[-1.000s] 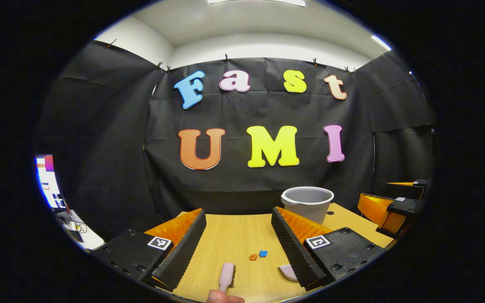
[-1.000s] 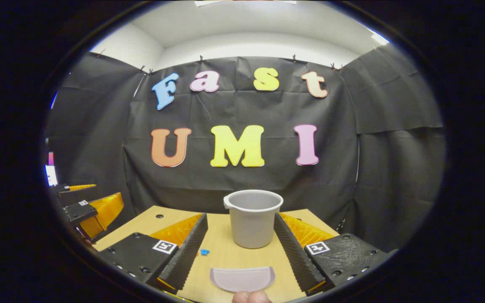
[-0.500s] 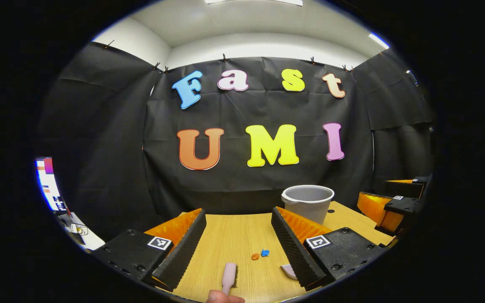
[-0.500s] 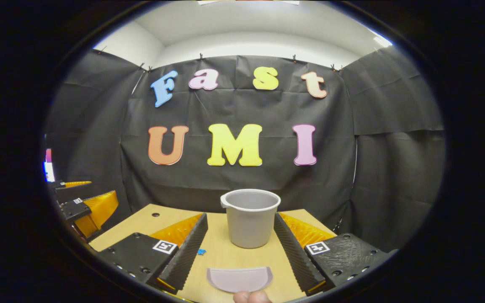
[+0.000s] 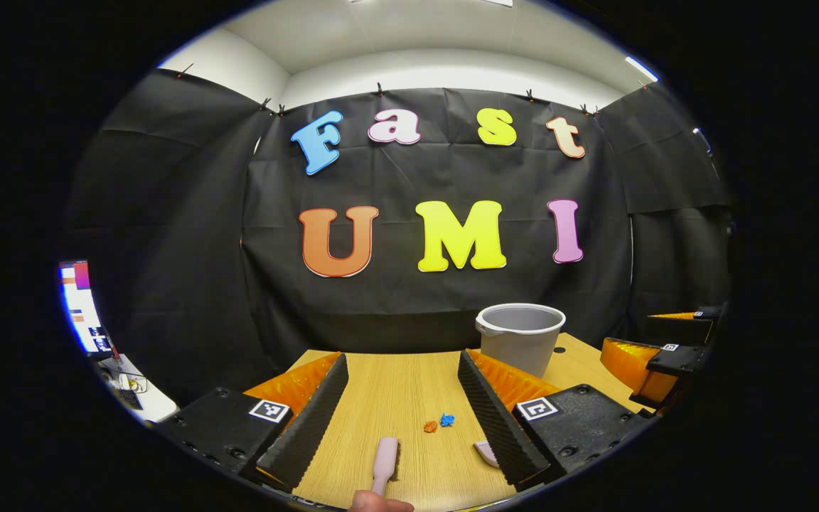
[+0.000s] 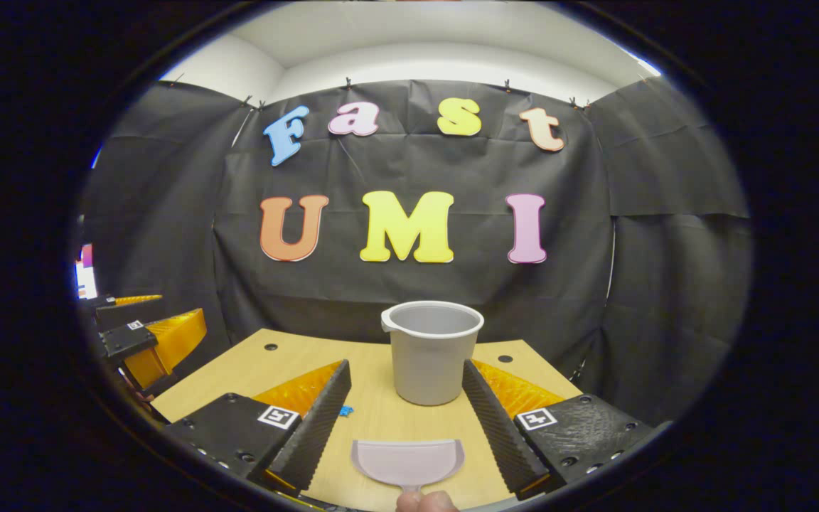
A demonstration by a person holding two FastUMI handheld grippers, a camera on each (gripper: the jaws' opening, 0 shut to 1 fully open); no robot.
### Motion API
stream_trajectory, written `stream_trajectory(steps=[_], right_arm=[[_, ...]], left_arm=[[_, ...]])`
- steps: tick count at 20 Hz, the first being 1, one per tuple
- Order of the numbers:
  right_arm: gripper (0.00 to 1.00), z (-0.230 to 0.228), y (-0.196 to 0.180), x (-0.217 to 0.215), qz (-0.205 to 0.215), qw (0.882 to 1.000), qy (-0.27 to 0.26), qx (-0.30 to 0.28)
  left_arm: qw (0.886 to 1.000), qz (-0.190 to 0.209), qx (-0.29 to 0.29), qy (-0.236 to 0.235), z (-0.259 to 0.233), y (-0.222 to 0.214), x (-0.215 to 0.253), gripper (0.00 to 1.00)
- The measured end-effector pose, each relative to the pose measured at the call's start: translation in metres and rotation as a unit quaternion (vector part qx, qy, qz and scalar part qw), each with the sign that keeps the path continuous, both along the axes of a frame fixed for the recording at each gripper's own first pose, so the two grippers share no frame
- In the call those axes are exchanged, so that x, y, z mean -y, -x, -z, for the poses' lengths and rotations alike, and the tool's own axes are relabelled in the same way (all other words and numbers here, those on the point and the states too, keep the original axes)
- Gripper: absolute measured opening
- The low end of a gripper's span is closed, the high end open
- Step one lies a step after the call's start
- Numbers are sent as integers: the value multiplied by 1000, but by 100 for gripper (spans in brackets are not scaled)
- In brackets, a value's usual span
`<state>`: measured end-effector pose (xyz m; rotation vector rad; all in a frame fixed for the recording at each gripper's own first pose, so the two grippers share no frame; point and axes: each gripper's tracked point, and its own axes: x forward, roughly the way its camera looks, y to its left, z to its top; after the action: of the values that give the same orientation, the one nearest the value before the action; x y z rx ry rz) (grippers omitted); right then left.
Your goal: Pick up the small broom and dustpan from the desktop, sweep the trash into the dustpan with the broom, and then empty the trash into the garbage bin.
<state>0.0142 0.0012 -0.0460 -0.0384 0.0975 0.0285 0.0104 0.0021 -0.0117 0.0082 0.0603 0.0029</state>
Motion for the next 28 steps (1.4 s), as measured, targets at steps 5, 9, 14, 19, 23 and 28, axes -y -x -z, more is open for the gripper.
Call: stream_trajectory(steps=[5, 9, 14, 19, 23, 28], right_arm=[[95, 81, -1, 10, -8, 995, 19, -98], [96, 140, -2, 17, -9, 985, 22, -173], [98, 212, 10, 21, -9, 967, 24, -254], [99, 253, 18, 22, -11, 951, 26, -309], [98, 276, 18, 22, -8, 935, 28, -352], [83, 295, 16, 22, -4, 922, 25, -387]], left_arm=[[1000, -10, -3, 2, 5, -3, -3, 100], [1000, -15, -12, 3, 12, -2, -6, 100], [1000, -19, -18, -3, 18, -2, -8, 100], [999, -27, -23, -2, 26, 4, -15, 100], [999, -33, -23, -5, 28, 4, -21, 100], [999, -35, -20, -9, 29, 3, -24, 100]])
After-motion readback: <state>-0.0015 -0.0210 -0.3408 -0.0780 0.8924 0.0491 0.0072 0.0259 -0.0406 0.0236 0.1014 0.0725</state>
